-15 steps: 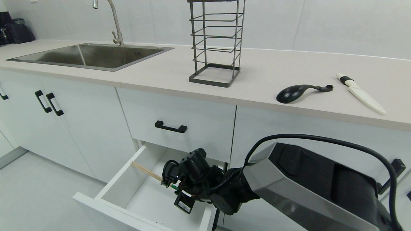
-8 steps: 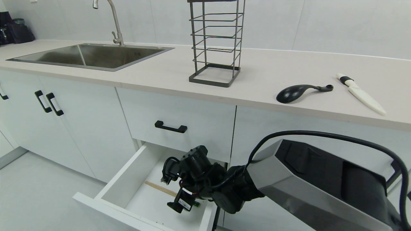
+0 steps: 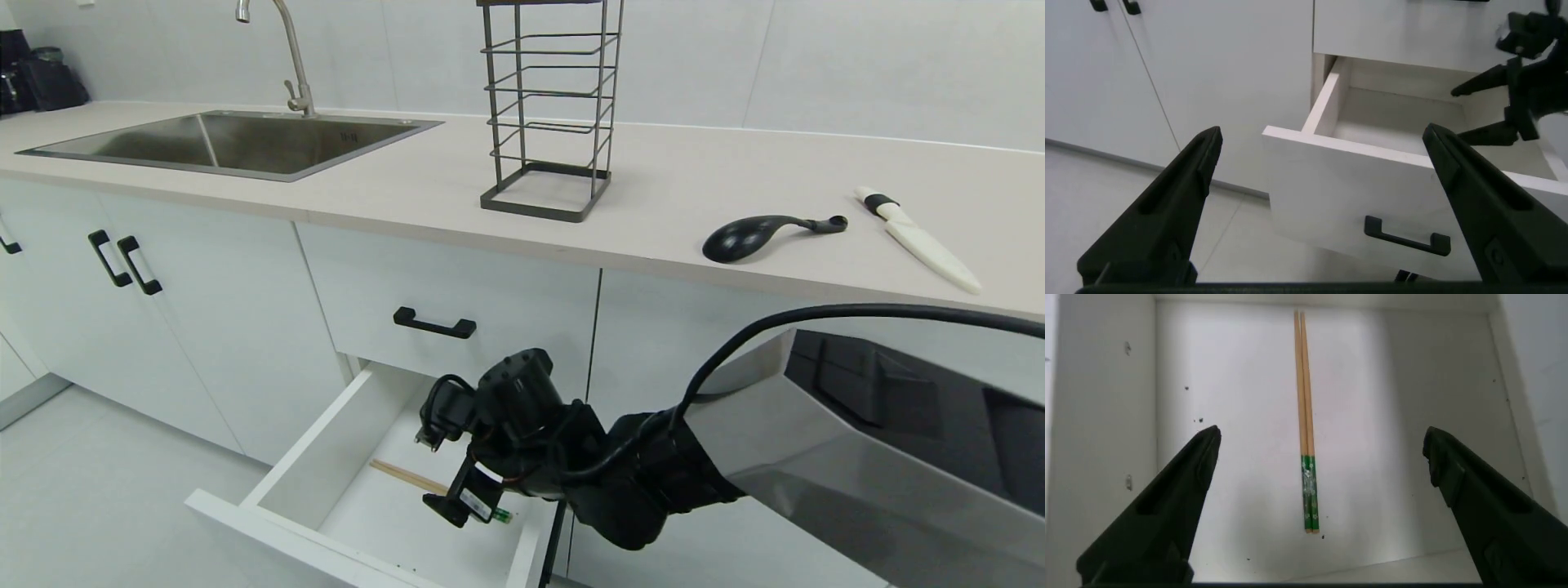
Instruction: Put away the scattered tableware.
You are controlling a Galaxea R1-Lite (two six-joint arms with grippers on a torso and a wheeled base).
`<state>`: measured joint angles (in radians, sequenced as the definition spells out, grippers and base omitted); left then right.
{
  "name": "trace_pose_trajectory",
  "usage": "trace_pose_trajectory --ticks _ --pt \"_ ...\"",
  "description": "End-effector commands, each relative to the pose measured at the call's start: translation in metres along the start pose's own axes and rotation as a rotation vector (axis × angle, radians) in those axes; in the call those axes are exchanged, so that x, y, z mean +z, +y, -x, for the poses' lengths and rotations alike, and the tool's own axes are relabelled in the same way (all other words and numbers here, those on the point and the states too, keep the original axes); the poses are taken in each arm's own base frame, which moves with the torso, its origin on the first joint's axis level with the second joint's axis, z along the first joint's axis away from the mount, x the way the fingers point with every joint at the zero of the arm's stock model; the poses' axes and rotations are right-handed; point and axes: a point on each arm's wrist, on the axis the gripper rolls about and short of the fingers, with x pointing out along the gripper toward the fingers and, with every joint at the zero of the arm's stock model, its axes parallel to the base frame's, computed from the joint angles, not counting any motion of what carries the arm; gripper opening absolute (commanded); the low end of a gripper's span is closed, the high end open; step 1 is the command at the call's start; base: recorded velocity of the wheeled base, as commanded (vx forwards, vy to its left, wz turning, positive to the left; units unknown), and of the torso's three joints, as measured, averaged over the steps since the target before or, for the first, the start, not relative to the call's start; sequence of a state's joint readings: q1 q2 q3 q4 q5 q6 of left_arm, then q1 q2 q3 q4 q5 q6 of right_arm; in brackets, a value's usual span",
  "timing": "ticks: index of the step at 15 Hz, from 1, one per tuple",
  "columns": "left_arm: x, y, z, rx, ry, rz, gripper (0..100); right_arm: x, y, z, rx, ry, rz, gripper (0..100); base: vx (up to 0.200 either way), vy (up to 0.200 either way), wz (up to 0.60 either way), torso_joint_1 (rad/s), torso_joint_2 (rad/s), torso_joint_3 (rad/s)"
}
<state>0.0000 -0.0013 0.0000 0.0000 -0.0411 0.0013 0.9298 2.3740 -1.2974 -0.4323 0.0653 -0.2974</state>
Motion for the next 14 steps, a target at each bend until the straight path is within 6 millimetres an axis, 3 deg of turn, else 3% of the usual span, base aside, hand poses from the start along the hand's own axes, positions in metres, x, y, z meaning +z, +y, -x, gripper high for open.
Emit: trace_pose_trajectory --ticks 1,6,10,14 --pt "0.0 0.0 0.0 0.0 0.001 0.0 100 0.008 0.003 0.033 -0.006 -0.06 0.003 100 0.0 0.0 0.0 0.0 0.0 0.0" --pt "0.0 0.0 0.0 0.0 0.001 0.0 100 0.0 0.015 0.075 -0.046 -0.035 0.032 100 0.0 0.0 0.0 0.0 0.0 0.0" --pt "0.0 0.0 0.0 0.0 0.001 0.0 100 -0.016 0.02 0.084 -0.064 -0.076 0.033 100 0.0 0.0 0.0 0.0 0.0 0.0" --pt "0.0 0.0 0.0 0.0 0.001 0.0 100 -0.019 0.026 0.088 -0.06 -0.097 0.046 100 0.0 0.0 0.0 0.0 0.0 0.0"
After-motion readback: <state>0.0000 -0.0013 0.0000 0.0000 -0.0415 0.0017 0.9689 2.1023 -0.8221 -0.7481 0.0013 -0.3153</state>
